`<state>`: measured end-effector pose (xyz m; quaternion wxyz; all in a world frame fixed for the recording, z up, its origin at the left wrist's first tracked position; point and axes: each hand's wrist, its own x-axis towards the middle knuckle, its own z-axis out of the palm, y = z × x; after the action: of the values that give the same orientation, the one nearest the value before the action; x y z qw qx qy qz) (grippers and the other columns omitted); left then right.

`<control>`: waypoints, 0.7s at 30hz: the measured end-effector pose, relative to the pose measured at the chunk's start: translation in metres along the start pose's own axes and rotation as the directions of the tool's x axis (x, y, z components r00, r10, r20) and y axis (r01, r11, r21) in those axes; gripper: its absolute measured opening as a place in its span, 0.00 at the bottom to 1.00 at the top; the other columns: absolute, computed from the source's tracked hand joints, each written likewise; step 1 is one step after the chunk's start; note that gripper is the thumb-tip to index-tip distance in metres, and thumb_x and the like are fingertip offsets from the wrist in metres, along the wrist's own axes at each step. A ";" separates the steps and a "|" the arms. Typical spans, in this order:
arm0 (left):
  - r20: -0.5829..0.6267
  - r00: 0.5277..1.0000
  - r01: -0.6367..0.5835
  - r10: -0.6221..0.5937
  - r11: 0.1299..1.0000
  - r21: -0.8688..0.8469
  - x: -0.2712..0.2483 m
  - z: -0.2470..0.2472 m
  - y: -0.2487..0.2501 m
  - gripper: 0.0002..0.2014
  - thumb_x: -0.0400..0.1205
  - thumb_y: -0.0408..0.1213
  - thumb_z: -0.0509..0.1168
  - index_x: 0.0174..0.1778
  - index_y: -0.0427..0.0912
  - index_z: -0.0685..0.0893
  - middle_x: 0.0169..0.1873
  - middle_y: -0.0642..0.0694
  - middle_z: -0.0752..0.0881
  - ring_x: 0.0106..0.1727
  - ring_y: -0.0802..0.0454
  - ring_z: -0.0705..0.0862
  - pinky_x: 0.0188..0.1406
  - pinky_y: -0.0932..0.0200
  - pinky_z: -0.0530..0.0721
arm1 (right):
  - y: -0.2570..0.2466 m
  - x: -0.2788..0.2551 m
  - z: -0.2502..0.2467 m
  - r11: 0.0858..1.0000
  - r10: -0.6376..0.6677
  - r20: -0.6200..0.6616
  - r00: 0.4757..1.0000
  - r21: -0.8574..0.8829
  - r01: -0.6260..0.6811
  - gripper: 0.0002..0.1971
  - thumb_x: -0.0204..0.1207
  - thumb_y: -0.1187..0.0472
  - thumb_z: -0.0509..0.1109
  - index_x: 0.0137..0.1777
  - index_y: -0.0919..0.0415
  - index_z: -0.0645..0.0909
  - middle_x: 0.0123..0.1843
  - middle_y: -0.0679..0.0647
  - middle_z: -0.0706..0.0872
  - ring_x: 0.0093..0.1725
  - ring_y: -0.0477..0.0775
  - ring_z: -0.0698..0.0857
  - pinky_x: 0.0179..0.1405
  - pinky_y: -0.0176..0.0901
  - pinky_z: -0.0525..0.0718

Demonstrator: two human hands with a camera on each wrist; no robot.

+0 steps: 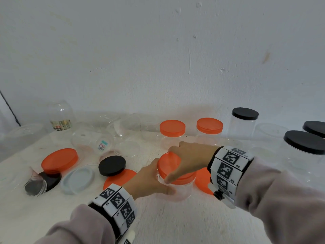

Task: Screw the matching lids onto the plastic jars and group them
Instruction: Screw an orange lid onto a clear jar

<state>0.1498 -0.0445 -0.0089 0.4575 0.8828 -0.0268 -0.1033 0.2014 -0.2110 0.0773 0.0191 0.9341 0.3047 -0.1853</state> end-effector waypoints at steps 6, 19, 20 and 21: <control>-0.002 1.000 0.004 -0.004 1.000 -0.005 -0.001 0.000 0.000 0.51 0.61 0.48 0.84 0.76 0.55 0.61 0.68 0.56 0.76 0.69 0.55 0.76 0.70 0.52 0.77 | -0.001 0.001 0.000 0.999 0.016 0.035 0.999 0.028 -0.017 0.57 0.52 0.19 0.69 0.79 0.41 0.54 0.74 0.50 0.65 0.69 0.57 0.73 0.60 0.56 0.77; -0.010 1.000 0.024 -0.024 1.000 0.009 0.001 0.001 0.001 0.51 0.60 0.49 0.84 0.76 0.55 0.61 0.61 0.62 0.75 0.65 0.58 0.75 0.61 0.62 0.76 | -0.004 -0.005 -0.004 0.998 -0.026 0.052 0.998 0.050 0.023 0.54 0.60 0.28 0.74 0.83 0.38 0.50 0.78 0.48 0.61 0.77 0.58 0.65 0.71 0.62 0.71; -0.012 1.000 0.027 -0.027 1.000 0.012 0.001 0.001 0.001 0.52 0.60 0.49 0.84 0.76 0.55 0.61 0.61 0.62 0.74 0.65 0.58 0.75 0.62 0.61 0.76 | -0.004 -0.006 -0.006 0.997 -0.047 0.058 0.997 0.059 0.044 0.52 0.61 0.30 0.75 0.82 0.37 0.51 0.77 0.47 0.62 0.77 0.57 0.64 0.72 0.63 0.70; -0.014 1.000 0.027 -0.027 0.999 0.018 0.000 0.001 0.001 0.51 0.60 0.50 0.84 0.76 0.55 0.61 0.61 0.62 0.74 0.65 0.58 0.75 0.62 0.60 0.76 | -0.004 -0.005 -0.008 0.996 -0.060 0.054 0.997 0.062 0.057 0.51 0.62 0.31 0.76 0.82 0.36 0.53 0.75 0.46 0.63 0.76 0.56 0.66 0.71 0.61 0.71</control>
<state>0.1499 -0.0462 -0.0088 0.4483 0.8878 -0.0128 -0.1031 0.1982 -0.2096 0.0869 -0.0061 0.9194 0.3255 -0.2208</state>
